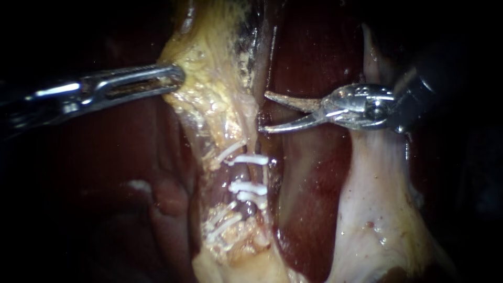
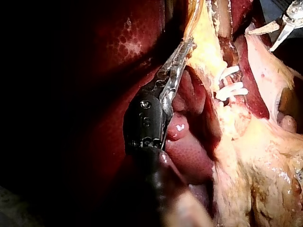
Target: Go to the cutting position right tube
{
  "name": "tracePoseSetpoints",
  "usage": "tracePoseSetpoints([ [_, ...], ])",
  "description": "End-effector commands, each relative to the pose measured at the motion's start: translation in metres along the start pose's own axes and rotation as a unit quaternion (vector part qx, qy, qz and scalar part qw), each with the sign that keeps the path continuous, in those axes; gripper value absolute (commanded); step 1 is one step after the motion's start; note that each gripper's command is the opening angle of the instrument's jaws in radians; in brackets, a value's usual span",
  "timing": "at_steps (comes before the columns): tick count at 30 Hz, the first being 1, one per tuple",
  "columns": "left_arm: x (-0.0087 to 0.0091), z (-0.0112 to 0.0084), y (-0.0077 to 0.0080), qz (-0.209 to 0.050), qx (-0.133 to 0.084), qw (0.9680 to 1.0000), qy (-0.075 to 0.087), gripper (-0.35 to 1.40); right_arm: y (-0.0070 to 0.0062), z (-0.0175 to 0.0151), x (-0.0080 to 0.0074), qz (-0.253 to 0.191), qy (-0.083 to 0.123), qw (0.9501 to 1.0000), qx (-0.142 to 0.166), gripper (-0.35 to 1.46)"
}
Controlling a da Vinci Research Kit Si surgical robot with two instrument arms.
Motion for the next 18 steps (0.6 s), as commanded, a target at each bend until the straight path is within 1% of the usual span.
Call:
tracePoseSetpoints([
  [1, -0.0001, -0.0002, 0.0000, -0.001, -0.002, 1.0000, -0.002, -0.35, -0.0002, 0.0005, -0.0007, 0.013, -0.012, 0.9998, 0.013, 1.39],
  [3, -0.0003, -0.0003, 0.0001, -0.002, -0.002, 1.0000, -0.004, -0.35, -0.0008, 0.0018, -0.0021, 0.039, -0.033, 0.9983, 0.028, 1.37],
  [6, -0.0003, -0.0005, -0.0001, 0.001, -0.003, 1.0000, -0.004, -0.35, -0.0011, 0.0037, -0.0043, 0.063, -0.060, 0.9953, 0.042, 1.35],
  [9, -0.0003, -0.0005, -0.0003, 0.000, -0.004, 1.0000, -0.004, -0.35, -0.0009, 0.0052, -0.0061, 0.083, -0.075, 0.9923, 0.053, 1.35],
  [13, -0.0003, -0.0008, -0.0005, 0.000, -0.004, 1.0000, -0.004, -0.35, -0.0006, 0.0063, -0.0077, 0.099, -0.095, 0.9888, 0.060, 1.34],
  [16, -0.0004, -0.0009, -0.0006, 0.000, -0.005, 1.0000, -0.004, -0.35, -0.0003, 0.0067, -0.0082, 0.103, -0.101, 0.9877, 0.061, 1.34],
  [18, -0.0004, -0.0009, -0.0007, 0.000, -0.005, 1.0000, -0.004, -0.35, -0.0001, 0.0068, -0.0082, 0.103, -0.101, 0.9877, 0.060, 1.32],
])
